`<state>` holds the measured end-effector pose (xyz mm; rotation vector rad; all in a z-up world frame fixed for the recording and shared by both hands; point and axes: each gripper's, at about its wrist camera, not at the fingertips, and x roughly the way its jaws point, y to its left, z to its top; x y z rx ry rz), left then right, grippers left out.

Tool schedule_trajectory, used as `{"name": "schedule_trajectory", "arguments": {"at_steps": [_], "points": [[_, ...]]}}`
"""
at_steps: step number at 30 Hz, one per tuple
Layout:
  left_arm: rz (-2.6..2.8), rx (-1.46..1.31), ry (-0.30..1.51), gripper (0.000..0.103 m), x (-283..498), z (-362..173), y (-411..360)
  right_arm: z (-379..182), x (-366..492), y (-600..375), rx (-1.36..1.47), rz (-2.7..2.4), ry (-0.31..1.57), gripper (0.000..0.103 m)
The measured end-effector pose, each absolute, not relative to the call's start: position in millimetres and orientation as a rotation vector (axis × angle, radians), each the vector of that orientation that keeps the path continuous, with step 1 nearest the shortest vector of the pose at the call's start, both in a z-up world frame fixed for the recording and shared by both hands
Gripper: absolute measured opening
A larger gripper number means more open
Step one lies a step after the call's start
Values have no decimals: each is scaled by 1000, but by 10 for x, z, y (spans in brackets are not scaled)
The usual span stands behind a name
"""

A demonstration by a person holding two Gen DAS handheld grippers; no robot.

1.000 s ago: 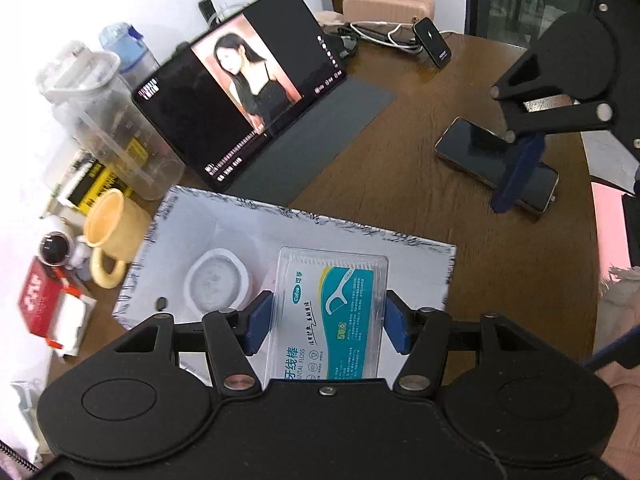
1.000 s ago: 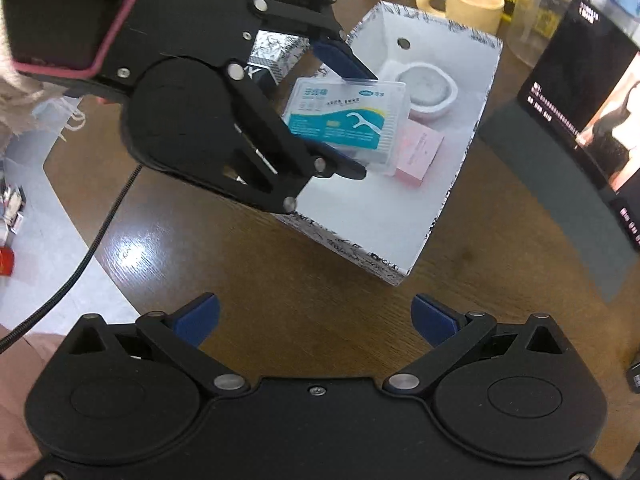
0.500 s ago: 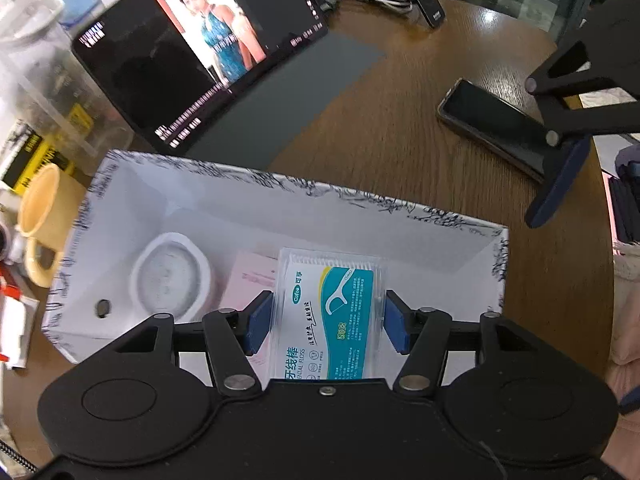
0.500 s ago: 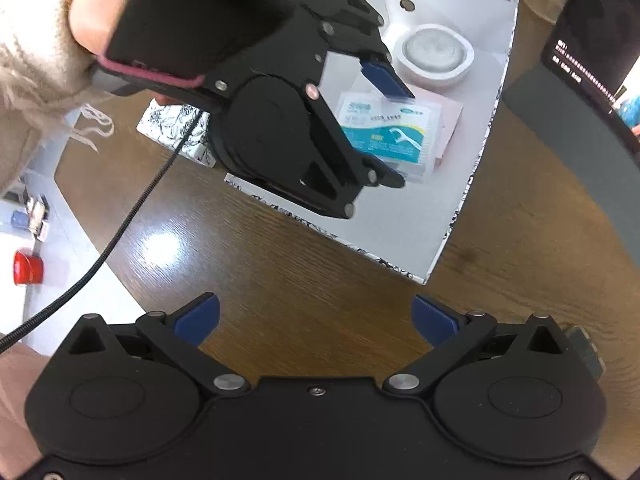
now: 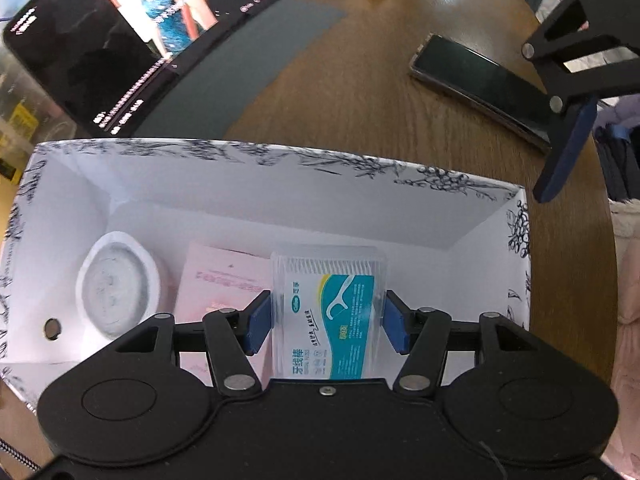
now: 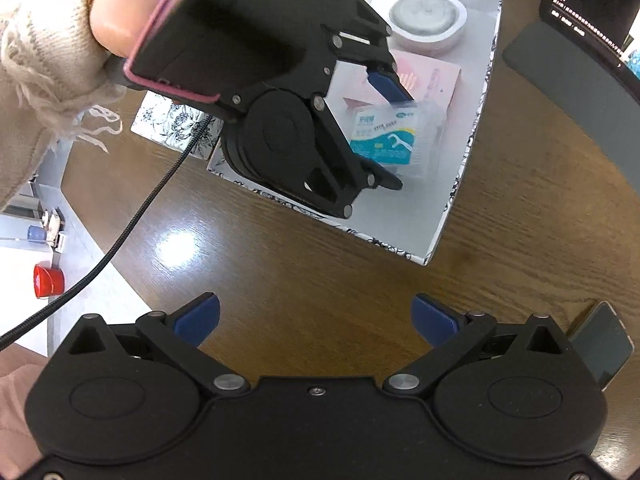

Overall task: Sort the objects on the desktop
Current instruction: 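Lift the floss pick box with the left tool over the floral box, then lower the floss pick box beside the palette box and open the left tool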

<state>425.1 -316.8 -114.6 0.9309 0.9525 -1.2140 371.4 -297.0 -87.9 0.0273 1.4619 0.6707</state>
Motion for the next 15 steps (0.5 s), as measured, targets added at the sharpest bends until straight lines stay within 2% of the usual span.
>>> {"name": "schedule_trajectory", "arguments": {"at_steps": [15], "points": [[-1245,990,990,56,4276,-1316,-3240,-941,3716,-2959,37,678,1460,103]]}}
